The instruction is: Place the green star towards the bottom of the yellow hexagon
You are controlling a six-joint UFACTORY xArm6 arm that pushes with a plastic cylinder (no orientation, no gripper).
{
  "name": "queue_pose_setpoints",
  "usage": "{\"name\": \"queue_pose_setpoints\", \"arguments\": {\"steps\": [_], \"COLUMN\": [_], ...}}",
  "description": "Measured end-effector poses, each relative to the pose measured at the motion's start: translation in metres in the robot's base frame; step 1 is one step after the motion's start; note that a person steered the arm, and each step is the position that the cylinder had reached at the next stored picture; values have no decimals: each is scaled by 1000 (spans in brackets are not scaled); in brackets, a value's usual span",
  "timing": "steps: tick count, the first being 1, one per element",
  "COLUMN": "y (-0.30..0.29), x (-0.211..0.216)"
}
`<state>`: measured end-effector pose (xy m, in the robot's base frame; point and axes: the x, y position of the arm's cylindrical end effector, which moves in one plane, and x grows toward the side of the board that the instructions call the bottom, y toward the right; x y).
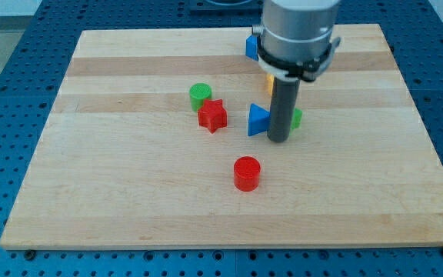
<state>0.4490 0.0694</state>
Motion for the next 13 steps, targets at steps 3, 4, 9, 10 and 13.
{"name": "queue_pose_setpoints", "arguments": {"steps": [3, 4, 9, 10, 13], "y": [10, 32, 34, 34, 34], "x": [16, 33, -5, -14, -13]}}
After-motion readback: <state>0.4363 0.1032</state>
